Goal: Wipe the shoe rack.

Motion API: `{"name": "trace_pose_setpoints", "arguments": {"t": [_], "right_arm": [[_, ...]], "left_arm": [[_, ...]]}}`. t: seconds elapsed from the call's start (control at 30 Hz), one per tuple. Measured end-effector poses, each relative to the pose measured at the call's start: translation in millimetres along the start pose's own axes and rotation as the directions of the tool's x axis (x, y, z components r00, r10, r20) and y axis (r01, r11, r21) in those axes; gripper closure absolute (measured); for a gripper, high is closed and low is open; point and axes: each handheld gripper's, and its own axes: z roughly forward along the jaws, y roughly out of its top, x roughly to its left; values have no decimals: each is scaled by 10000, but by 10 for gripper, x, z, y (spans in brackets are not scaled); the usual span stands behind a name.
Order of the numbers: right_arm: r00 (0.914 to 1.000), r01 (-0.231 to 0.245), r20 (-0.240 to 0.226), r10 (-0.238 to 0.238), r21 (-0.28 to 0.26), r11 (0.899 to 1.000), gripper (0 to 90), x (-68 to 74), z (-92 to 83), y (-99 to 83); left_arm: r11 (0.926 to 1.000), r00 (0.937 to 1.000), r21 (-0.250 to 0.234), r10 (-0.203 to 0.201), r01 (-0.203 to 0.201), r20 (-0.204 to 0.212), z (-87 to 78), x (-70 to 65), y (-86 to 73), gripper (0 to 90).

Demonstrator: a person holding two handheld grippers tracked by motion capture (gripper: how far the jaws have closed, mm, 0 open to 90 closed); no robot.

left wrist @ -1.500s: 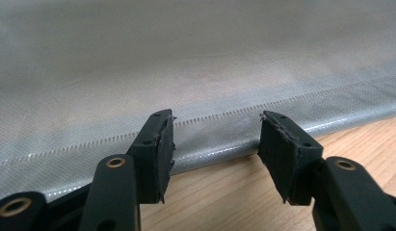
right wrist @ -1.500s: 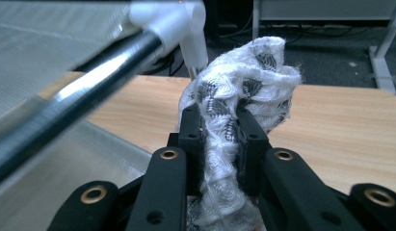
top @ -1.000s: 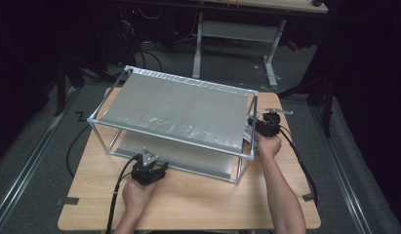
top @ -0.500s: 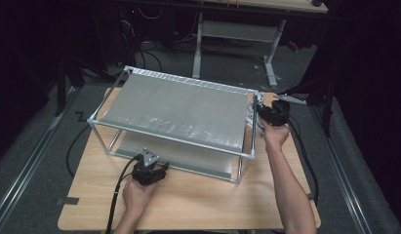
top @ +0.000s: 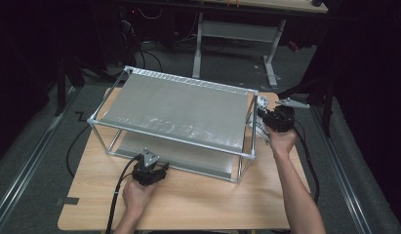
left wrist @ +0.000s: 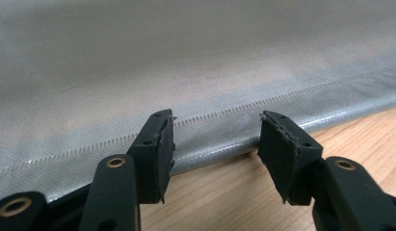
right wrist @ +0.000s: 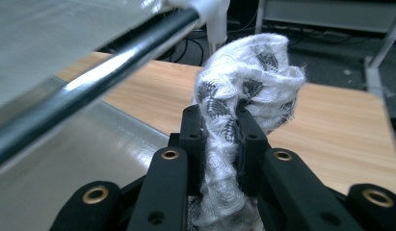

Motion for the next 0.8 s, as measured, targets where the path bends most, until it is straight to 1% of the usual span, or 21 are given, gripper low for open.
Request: {"name": "trace_pose_setpoints", "arguments": {"t": [0.1,0.2,0.33,0.47,0.57,0.67,0.8], "right_arm": [[9994,322,136,-320,-160,9994,782,-3,-168,82],[9983,574,99,-571,-339,9978,781,13,-309,183],[9960,890,17,-890,-507,9947,781,67,-405,314],[9933,1143,-65,-1150,-643,9914,781,143,-420,418],[9909,1343,-4,-1345,-555,9894,781,180,-392,477],[9921,1253,-50,-1256,-404,9913,781,176,-334,499],[9920,1244,-164,-1248,-219,9920,780,201,-263,471]], "left_arm": [[9998,9998,27,173,-173,-46,8,-21,6,468],[9997,9997,52,234,-234,-63,14,-33,12,469],[9997,9997,56,256,-255,-51,27,-49,22,469],[9995,9996,79,298,-298,-30,39,-65,32,470],[9995,9995,85,319,-319,-24,45,-72,37,471],[9995,9995,92,310,-310,3,53,-78,44,471],[9995,9995,93,309,-309,11,65,-89,53,471]]}}
